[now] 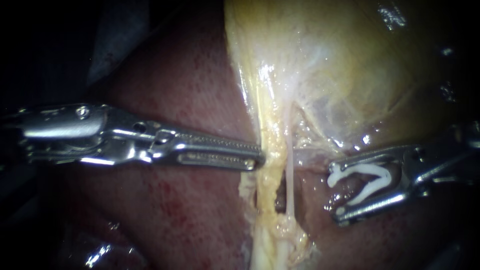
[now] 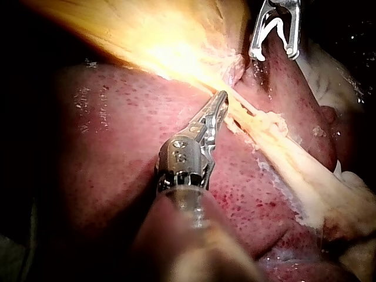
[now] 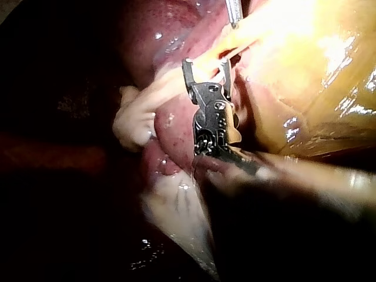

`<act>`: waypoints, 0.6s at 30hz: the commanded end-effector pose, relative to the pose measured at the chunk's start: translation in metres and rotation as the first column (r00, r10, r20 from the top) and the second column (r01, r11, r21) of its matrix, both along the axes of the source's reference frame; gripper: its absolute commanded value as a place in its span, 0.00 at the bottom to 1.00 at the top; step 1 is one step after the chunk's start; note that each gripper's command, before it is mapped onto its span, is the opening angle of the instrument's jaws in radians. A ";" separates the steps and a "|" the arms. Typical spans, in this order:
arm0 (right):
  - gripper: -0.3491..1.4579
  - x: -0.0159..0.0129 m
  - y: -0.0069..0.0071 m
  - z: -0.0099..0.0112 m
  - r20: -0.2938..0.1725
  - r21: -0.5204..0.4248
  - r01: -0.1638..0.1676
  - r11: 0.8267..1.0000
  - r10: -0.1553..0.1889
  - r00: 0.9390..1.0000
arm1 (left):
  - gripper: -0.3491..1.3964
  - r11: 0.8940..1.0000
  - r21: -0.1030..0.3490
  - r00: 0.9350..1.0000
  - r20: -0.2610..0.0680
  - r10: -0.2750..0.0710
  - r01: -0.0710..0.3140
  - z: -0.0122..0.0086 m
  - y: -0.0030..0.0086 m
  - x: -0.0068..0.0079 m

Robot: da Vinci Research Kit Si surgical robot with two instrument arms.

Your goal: Clipping first clip left tube

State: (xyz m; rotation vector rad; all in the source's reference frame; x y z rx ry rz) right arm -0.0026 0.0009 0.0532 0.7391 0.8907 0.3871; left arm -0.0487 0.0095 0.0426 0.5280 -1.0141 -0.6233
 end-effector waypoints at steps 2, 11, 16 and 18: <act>0.45 0.0000 0.0000 0.0000 -0.001 -0.001 0.001 1.000 -0.001 1.000 | 0.00 1.000 0.000 1.000 -0.001 0.000 0.000 0.0000 0.0000 0.0000; 0.44 0.0012 -0.0003 -0.0002 0.002 -0.002 -0.004 1.000 0.004 1.000 | 0.03 1.000 0.007 1.000 0.001 0.001 -0.001 -0.0008 -0.0004 0.0007; 0.44 0.0019 -0.0007 0.0000 0.005 -0.006 -0.009 1.000 0.009 1.000 | 0.03 1.000 0.009 1.000 0.004 0.004 -0.004 -0.0016 -0.0008 0.0016; 0.44 0.0022 -0.0008 0.0001 0.005 -0.007 -0.010 1.000 0.010 1.000 | 0.03 1.000 0.015 1.000 0.004 0.003 -0.003 -0.0020 -0.0010 0.0018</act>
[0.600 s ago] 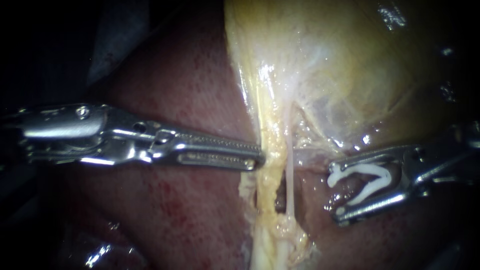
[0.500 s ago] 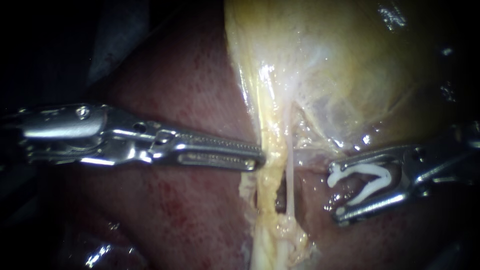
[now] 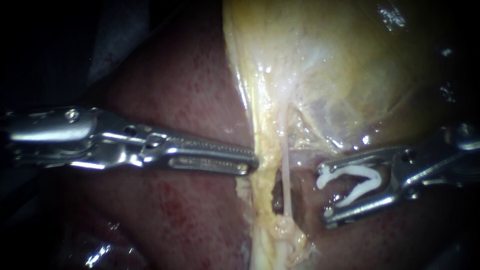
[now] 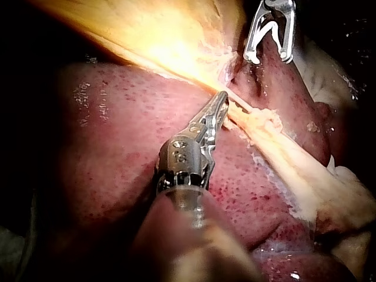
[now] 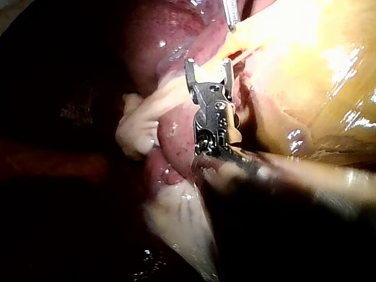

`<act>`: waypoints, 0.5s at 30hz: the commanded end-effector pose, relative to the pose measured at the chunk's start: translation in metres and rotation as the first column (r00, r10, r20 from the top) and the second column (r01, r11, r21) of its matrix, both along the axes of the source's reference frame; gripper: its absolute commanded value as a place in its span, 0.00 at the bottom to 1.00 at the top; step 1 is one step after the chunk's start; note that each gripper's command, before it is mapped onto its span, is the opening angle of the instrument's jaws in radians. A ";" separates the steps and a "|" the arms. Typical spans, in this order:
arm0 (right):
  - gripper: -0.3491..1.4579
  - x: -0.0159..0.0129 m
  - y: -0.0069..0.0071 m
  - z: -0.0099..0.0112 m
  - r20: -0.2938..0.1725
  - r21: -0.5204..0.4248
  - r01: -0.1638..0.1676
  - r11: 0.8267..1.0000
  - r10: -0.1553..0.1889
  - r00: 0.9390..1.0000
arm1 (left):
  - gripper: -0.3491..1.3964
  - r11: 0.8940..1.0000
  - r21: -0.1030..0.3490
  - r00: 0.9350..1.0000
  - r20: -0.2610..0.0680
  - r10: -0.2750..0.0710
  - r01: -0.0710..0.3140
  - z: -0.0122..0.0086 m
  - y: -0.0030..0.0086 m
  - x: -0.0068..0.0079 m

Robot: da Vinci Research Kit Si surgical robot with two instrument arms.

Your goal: Clipping first clip left tube

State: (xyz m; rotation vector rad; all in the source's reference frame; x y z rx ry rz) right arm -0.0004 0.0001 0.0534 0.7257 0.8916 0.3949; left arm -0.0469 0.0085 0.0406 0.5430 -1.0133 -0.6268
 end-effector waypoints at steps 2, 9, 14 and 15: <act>0.44 0.0003 -0.0003 0.0003 0.001 -0.002 -0.001 1.000 0.001 1.000 | 0.03 1.000 0.002 1.000 0.001 0.000 0.000 -0.0004 -0.0002 0.0002; 0.45 0.0018 -0.0016 0.0017 0.003 -0.008 0.004 1.000 -0.004 1.000 | 0.03 1.000 0.003 1.000 0.003 0.002 -0.002 -0.0016 -0.0009 0.0004; 0.45 0.0028 -0.0029 0.0029 0.000 -0.009 0.018 1.000 -0.018 1.000 | 0.03 1.000 0.003 1.000 0.004 0.004 -0.004 -0.0021 -0.0012 0.0005; 0.45 0.0030 -0.0032 0.0032 -0.001 -0.009 0.024 1.000 -0.024 1.000 | 0.03 1.000 0.003 1.000 0.004 0.004 -0.004 -0.0022 -0.0012 0.0005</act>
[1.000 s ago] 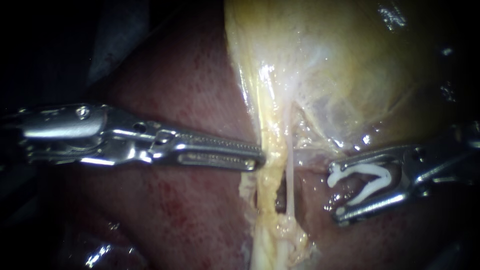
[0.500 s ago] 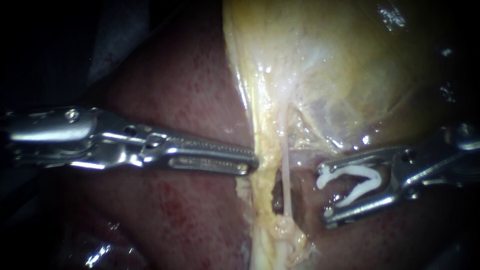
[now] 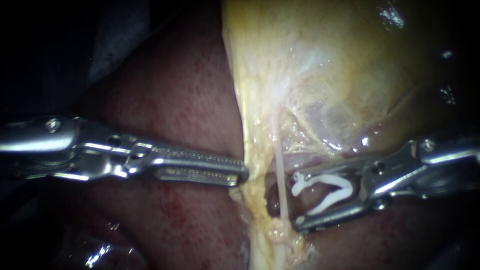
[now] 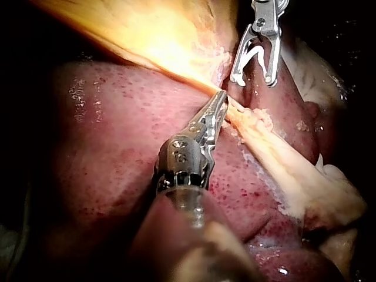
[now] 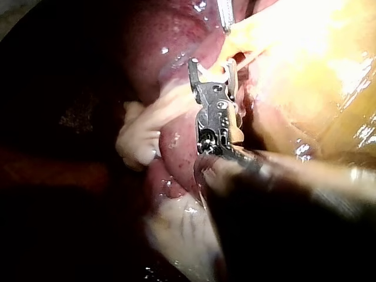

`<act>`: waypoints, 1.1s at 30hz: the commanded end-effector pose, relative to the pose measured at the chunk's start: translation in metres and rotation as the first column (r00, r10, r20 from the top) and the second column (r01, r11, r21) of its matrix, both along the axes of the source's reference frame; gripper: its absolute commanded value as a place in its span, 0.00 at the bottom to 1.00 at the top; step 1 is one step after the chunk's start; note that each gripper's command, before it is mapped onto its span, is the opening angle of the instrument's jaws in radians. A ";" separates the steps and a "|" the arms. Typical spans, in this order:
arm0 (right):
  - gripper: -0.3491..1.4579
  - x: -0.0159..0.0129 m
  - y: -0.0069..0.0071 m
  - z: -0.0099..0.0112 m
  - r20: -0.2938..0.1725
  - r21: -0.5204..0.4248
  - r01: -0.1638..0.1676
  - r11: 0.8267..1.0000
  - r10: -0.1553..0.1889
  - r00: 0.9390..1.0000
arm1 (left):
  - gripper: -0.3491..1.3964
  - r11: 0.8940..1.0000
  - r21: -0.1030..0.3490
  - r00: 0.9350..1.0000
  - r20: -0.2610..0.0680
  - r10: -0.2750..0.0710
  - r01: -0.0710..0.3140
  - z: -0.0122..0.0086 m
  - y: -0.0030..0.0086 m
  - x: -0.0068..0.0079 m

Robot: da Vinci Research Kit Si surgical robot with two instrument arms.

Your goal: Clipping first clip left tube

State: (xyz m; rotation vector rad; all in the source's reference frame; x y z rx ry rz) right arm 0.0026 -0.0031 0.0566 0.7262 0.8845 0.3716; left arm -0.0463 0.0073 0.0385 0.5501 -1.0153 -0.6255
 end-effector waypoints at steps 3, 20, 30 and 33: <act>0.45 0.0006 -0.0008 0.0008 -0.005 -0.006 0.014 1.000 -0.014 1.000 | 0.03 1.000 0.000 1.000 0.001 0.002 -0.002 -0.0003 0.0000 0.0002; 0.46 0.0018 -0.0021 0.0038 -0.008 -0.011 0.036 0.999 -0.037 0.999 | 0.04 1.000 0.001 1.000 0.002 0.002 -0.002 -0.0011 -0.0003 0.0002; 0.46 0.0038 -0.0032 0.0046 -0.013 -0.004 0.062 0.998 -0.062 0.998 | 0.04 1.000 0.002 1.000 0.003 0.005 -0.005 -0.0012 -0.0004 0.0002; 0.46 0.0044 -0.0035 0.0046 -0.012 0.005 0.068 0.998 -0.067 0.998 | 0.04 1.000 0.002 1.000 0.003 0.005 -0.005 -0.0012 -0.0003 0.0002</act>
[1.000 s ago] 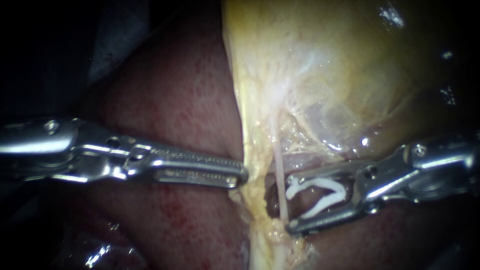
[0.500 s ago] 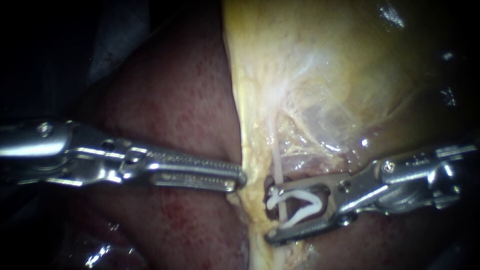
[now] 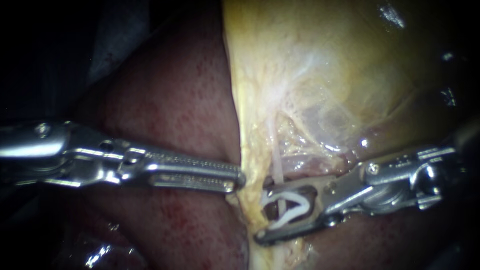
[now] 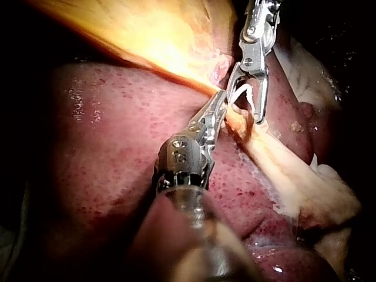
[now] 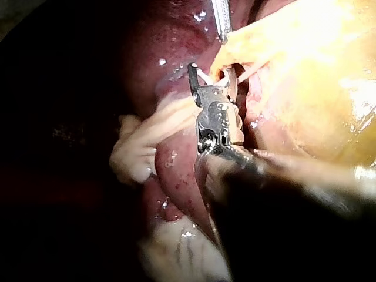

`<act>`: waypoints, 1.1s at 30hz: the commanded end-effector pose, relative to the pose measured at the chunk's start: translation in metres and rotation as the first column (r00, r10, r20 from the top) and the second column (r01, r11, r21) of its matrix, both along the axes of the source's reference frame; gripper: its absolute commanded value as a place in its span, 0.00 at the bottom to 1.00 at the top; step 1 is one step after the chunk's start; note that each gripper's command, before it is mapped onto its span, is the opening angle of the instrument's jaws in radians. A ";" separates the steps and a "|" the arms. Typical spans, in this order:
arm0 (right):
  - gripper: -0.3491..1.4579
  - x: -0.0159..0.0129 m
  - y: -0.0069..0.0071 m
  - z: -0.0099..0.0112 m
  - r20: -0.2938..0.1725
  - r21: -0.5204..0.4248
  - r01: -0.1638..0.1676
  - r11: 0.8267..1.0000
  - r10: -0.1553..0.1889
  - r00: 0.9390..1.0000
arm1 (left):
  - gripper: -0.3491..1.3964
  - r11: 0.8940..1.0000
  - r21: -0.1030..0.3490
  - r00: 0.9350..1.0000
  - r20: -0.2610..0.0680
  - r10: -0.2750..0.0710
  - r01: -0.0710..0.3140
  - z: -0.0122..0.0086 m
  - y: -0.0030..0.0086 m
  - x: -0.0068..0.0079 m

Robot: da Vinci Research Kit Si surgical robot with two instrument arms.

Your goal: Clipping first clip left tube

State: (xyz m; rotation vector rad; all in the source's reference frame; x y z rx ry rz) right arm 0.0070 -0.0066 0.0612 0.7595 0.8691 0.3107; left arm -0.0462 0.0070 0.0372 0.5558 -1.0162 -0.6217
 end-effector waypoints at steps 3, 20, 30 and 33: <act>0.45 0.0006 -0.0002 0.0000 0.000 0.002 0.004 1.000 -0.004 1.000 | 0.04 1.000 0.000 1.000 0.000 0.000 0.000 0.0000 0.0000 0.0000; 0.44 0.0026 -0.0013 0.0015 -0.004 0.013 0.036 0.999 -0.036 0.999 | 0.04 1.000 0.000 1.000 0.000 0.000 0.000 0.0000 0.0000 -0.0001; 0.38 0.0030 -0.0012 0.0016 0.018 0.053 0.019 0.998 -0.020 1.000 | 0.04 1.000 0.000 1.000 0.000 0.000 0.000 0.0000 0.0000 -0.0001; 0.32 0.0030 -0.0011 0.0017 0.022 0.064 0.018 0.998 -0.019 1.000 | 0.04 1.000 0.000 1.000 0.000 0.000 0.000 0.0000 0.0001 -0.0001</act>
